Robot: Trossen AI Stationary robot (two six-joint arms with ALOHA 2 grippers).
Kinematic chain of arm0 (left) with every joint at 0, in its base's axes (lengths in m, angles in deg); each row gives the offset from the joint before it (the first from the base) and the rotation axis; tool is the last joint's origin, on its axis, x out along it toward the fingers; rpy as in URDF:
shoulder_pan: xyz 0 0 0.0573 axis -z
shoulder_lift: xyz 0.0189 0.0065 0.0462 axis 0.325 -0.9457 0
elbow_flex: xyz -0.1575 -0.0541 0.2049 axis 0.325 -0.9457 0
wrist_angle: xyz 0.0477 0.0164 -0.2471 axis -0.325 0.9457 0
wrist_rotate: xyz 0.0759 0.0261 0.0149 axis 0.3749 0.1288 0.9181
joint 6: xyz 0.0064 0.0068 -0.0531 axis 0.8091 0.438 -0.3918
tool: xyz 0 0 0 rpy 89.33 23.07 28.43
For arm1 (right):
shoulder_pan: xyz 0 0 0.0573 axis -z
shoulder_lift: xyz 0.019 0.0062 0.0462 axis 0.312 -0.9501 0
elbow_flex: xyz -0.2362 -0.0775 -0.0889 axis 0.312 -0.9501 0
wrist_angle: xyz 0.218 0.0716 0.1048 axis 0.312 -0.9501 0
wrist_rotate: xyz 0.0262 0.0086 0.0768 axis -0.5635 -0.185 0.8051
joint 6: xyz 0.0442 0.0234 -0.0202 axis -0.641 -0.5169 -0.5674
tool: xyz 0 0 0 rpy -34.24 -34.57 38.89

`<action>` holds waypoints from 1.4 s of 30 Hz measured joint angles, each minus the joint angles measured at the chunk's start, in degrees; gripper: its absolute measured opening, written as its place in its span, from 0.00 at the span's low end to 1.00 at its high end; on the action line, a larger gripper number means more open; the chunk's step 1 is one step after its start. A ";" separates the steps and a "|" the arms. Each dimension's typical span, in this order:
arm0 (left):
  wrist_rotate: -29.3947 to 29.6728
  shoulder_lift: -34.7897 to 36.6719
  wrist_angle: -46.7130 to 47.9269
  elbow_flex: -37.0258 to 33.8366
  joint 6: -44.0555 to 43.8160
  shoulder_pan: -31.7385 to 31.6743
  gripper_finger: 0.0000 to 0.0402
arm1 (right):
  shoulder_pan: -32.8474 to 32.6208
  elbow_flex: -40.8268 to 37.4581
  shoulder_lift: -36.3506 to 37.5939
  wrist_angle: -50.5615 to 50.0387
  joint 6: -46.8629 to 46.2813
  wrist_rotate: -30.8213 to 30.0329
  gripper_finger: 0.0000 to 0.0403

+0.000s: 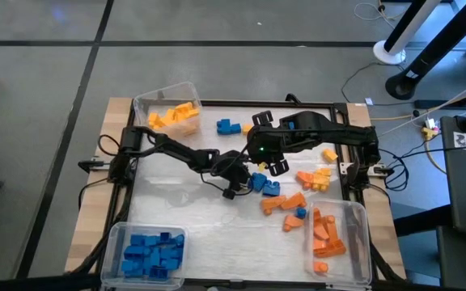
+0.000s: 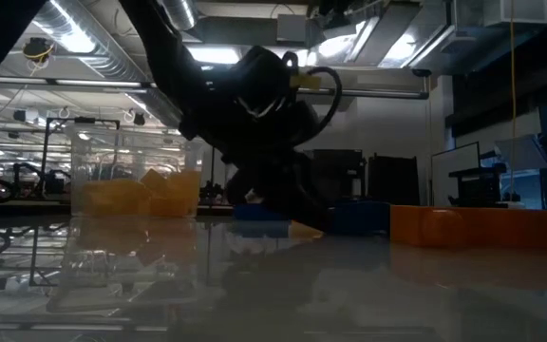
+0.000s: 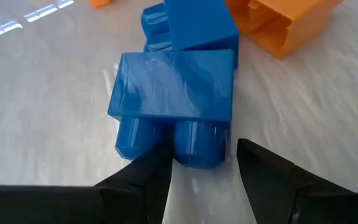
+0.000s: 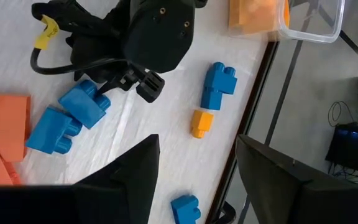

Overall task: Sort blocks
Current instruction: Put the blue game piece into the bottom left transparent bin

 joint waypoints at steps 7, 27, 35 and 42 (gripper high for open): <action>-0.10 0.02 -0.54 0.00 -0.97 0.02 0.42 | 0.00 0.00 0.00 0.00 0.02 0.00 0.53; 0.05 0.02 -1.65 0.00 -3.58 0.07 0.23 | 0.00 -0.02 0.00 0.00 0.04 0.00 0.53; 0.10 2.58 -0.11 -0.08 -7.45 0.15 0.26 | 0.00 -0.02 0.00 -0.02 0.06 0.00 0.53; 0.07 11.41 7.79 -0.02 -10.64 1.84 0.26 | 0.00 -0.02 0.00 -0.02 0.07 0.02 0.53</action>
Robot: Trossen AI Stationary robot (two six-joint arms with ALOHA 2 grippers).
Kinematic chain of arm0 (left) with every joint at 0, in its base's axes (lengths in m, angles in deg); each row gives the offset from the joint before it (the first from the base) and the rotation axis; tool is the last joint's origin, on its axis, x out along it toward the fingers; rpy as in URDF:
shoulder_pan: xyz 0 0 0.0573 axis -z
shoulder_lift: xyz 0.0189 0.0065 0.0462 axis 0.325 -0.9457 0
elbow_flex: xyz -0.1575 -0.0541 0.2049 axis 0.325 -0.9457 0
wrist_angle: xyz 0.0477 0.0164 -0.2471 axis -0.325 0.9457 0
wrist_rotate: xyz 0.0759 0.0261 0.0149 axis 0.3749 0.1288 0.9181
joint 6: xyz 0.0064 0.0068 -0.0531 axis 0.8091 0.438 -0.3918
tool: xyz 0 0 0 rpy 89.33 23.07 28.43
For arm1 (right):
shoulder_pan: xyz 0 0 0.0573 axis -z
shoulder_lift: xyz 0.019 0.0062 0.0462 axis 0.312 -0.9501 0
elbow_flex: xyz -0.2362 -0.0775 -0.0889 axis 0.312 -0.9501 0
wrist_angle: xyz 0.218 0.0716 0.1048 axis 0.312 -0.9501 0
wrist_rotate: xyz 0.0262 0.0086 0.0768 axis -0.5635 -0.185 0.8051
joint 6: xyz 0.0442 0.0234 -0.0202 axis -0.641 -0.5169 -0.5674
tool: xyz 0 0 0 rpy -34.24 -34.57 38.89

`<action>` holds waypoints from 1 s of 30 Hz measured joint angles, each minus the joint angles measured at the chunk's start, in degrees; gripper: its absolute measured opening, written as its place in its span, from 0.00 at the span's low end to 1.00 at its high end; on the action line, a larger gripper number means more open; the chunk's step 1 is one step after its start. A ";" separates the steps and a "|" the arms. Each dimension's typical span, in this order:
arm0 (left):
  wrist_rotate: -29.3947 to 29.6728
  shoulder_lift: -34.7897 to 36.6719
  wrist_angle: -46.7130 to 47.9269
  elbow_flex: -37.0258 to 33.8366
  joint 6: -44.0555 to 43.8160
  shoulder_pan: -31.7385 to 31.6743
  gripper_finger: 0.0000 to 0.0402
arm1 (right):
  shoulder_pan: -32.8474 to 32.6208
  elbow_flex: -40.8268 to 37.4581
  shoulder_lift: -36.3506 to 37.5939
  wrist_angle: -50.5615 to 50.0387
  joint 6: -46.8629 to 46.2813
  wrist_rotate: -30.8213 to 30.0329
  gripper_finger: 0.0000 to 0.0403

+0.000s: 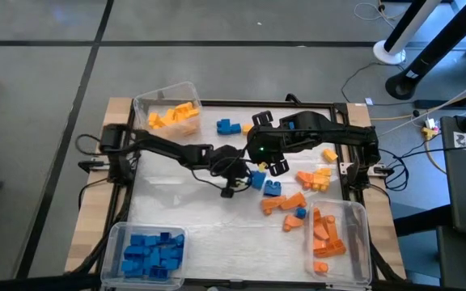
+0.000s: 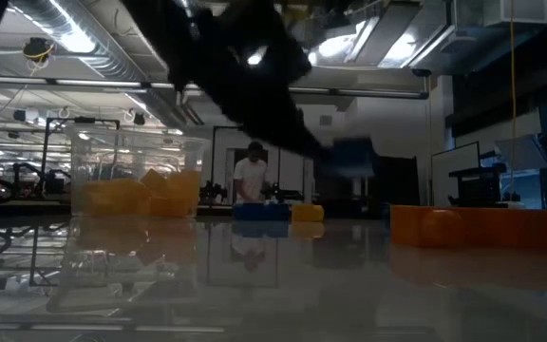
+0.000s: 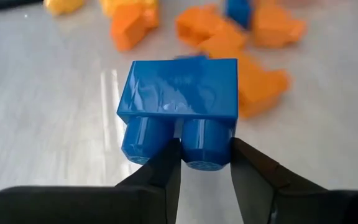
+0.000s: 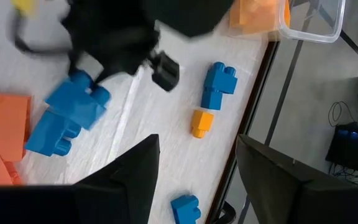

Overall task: Sort blocks
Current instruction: Put the blue game piece into the bottom left transparent bin

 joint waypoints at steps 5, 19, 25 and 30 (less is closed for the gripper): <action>-0.10 8.19 9.38 0.00 -0.06 3.90 0.26 | 0.00 -0.02 0.02 0.06 0.01 2.30 0.53; -0.50 33.70 34.39 0.02 -18.70 23.08 0.28 | 0.00 -0.02 0.02 0.02 0.00 2.98 0.53; -1.13 40.17 44.10 0.02 -39.11 33.91 0.28 | 0.00 -0.02 0.02 0.01 -0.01 2.99 0.53; -1.17 41.92 48.00 0.02 -47.59 43.03 0.28 | 0.00 -0.02 0.02 0.04 -1.37 2.99 0.53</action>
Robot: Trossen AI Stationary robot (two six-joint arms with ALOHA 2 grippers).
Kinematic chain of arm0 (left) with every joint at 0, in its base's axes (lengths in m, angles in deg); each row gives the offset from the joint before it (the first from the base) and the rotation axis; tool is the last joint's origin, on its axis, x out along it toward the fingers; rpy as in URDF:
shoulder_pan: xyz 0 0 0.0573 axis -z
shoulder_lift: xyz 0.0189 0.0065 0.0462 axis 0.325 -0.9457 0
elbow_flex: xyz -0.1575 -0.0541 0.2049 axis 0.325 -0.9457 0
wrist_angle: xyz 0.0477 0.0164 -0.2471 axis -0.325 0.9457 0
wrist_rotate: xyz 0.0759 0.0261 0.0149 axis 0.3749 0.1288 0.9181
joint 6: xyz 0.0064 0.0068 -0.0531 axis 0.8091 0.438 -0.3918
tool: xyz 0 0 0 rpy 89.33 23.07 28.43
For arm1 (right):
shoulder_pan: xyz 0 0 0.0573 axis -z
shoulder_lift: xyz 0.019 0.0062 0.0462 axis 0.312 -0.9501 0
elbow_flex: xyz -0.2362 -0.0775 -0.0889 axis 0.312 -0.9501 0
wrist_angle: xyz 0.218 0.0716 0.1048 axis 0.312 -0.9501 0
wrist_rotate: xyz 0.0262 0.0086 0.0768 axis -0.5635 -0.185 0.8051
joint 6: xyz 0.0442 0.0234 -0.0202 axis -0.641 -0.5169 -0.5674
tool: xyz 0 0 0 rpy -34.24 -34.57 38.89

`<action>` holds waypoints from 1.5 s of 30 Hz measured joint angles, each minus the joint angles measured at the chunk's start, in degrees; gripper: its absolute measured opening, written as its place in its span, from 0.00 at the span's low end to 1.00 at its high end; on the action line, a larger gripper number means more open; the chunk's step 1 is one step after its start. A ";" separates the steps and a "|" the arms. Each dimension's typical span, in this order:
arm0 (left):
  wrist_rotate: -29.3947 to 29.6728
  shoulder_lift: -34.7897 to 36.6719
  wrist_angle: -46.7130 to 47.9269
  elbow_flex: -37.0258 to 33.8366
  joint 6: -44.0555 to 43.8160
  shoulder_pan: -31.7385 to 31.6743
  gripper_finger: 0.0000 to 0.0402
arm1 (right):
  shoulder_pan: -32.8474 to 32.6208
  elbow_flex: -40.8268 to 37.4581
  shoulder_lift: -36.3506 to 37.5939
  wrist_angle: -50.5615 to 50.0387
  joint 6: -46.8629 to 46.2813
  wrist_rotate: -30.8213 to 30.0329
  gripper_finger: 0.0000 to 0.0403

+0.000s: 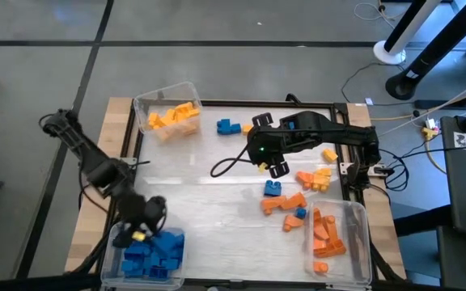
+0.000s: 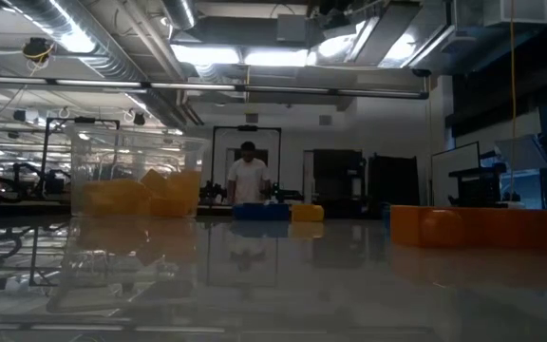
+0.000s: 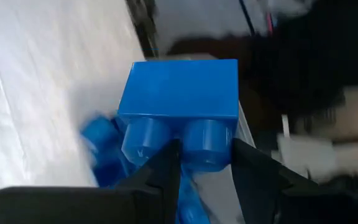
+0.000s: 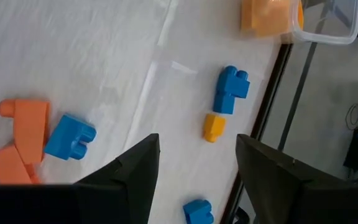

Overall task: Sort blocks
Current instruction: Put the blue game piece into the bottom left transparent bin, then put the orange game piece into the bottom right transparent bin

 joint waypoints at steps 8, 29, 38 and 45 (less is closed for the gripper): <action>4.02 -2.24 8.86 -0.04 -5.99 7.17 0.28 | 0.00 0.00 0.00 0.03 -4.08 0.01 0.53; 1.79 -5.66 9.32 -0.04 -6.64 7.14 0.49 | -1.54 -7.29 0.07 0.55 -14.13 0.05 0.53; -0.40 -5.64 7.10 -0.04 -4.89 7.12 0.49 | -7.25 -25.85 0.00 10.96 -14.13 7.43 0.53; 1.99 -5.64 5.86 -0.04 0.62 7.12 0.49 | -10.66 -38.30 0.00 19.74 -17.90 9.58 0.53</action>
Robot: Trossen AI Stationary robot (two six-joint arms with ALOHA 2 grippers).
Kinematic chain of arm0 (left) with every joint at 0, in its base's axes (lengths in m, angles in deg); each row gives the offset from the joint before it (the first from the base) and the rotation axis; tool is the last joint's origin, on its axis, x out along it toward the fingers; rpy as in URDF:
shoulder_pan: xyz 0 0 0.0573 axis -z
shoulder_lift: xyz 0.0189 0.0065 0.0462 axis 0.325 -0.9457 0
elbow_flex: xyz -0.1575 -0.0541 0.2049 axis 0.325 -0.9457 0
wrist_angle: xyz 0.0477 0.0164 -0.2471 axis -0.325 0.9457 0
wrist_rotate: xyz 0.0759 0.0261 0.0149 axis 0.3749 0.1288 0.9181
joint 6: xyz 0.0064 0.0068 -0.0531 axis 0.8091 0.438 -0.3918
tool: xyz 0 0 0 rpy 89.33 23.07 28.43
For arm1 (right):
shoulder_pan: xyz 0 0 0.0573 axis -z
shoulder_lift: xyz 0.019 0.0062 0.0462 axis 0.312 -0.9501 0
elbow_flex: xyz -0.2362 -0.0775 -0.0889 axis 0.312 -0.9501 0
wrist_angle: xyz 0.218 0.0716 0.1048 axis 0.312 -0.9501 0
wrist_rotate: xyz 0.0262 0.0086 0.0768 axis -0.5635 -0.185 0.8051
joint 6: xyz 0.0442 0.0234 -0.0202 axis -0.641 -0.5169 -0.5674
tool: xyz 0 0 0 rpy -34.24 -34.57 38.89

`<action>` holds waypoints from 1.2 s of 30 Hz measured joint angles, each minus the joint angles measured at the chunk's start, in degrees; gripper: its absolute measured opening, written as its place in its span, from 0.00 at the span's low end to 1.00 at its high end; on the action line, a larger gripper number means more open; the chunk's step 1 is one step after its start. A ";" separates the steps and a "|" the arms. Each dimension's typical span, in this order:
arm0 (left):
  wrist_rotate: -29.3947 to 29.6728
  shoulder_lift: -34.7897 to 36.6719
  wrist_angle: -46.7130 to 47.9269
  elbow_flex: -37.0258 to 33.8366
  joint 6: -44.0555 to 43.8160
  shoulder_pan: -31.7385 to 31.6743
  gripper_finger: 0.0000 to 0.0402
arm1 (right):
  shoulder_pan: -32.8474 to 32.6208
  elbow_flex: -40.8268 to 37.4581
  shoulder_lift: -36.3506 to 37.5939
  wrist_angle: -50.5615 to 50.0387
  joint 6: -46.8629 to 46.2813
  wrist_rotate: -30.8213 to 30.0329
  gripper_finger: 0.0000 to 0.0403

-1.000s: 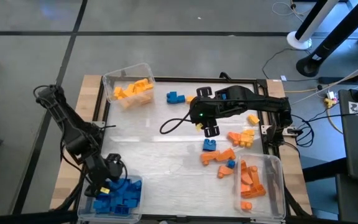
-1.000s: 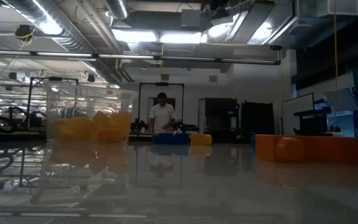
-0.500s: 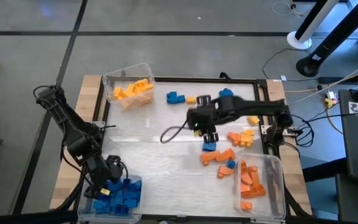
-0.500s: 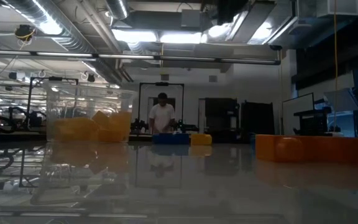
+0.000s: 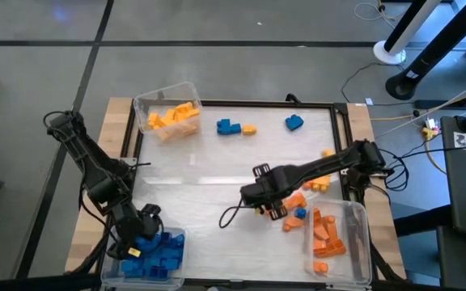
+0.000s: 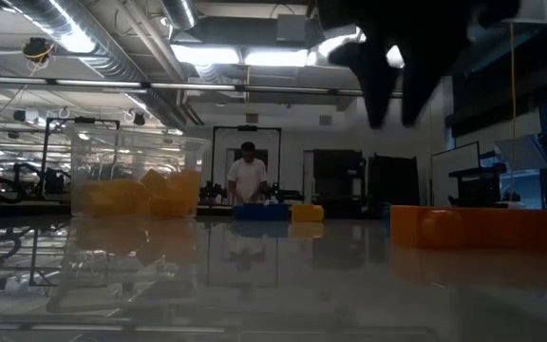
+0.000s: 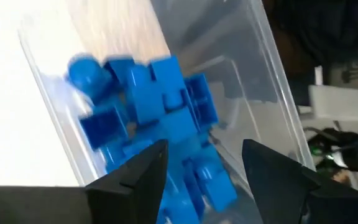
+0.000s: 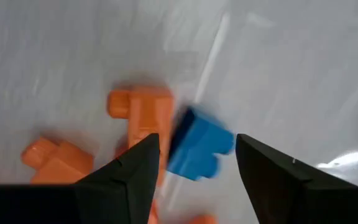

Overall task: Sort blocks
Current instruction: Put the orange game piece into the bottom right transparent bin

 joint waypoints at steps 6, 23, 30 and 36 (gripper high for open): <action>4.26 0.00 -3.51 0.01 8.92 -0.22 0.49 | -0.27 -8.51 0.00 4.86 -4.75 6.97 0.53; 13.61 0.02 -3.45 0.02 18.46 -0.22 0.49 | -0.25 -18.49 0.24 15.43 -7.82 7.47 0.53; 15.07 0.02 -5.35 0.02 20.38 -0.22 0.49 | -0.25 -19.44 -0.31 16.31 -8.03 7.97 0.53; 15.07 0.04 -6.13 0.02 20.43 -0.22 0.49 | -0.25 -18.66 -0.11 17.17 -8.34 7.84 0.53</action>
